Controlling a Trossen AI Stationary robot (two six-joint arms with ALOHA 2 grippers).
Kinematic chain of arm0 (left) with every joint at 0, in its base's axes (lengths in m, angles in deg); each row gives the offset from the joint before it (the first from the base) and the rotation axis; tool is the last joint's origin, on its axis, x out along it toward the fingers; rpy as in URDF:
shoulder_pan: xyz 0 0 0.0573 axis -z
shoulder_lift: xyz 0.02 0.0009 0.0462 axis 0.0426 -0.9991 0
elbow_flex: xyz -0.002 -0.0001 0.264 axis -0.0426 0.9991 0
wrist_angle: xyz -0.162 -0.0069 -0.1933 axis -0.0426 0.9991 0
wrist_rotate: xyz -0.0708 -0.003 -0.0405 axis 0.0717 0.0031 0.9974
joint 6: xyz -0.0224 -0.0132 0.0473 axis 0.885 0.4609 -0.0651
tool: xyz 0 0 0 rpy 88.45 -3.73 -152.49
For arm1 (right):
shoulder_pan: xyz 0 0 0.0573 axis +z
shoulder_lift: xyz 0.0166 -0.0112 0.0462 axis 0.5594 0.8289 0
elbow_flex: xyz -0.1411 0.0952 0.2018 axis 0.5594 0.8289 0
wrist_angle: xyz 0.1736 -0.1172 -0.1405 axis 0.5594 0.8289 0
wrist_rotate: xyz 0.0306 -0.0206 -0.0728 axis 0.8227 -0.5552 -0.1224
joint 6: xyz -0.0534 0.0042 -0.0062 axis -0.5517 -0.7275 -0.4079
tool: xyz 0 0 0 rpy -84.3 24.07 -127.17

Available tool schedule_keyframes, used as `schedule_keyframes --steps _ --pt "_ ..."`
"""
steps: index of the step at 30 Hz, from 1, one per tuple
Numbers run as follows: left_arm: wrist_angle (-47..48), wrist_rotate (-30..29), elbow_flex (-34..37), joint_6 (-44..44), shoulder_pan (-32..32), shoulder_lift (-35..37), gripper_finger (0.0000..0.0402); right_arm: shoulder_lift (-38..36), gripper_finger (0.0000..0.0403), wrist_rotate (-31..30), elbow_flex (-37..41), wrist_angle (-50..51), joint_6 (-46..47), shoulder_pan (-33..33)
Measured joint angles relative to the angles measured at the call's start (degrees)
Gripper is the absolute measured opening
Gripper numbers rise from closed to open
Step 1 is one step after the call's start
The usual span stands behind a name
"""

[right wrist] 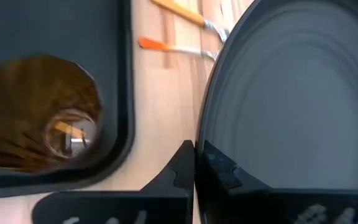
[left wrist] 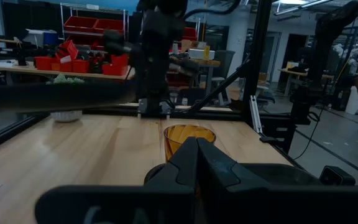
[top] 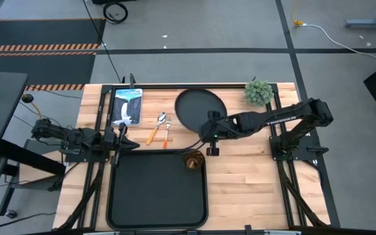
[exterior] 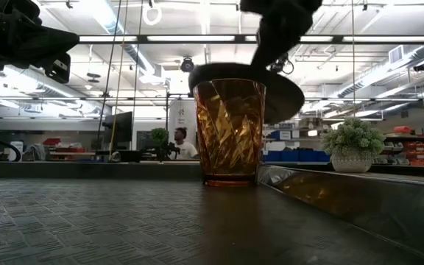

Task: Pick and place plate/cup/fork/spoon on tray
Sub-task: Put the black plate on the black serving tray below the orange glass

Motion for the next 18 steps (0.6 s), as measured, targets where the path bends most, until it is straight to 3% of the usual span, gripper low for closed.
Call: schedule_keyframes --steps 12,18 --pt "0.0 0.0 0.0 0.0 -0.01 0.0 0.0009 0.0 0.0011 -0.52 -2.96 -3.72 -3.91 6.13" --pt "0.0 -0.01 0.0 0.02 0.02 0.0 0.0009 0.0 0.0011 1.8 -2.96 -8.54 -11.14 11.11"
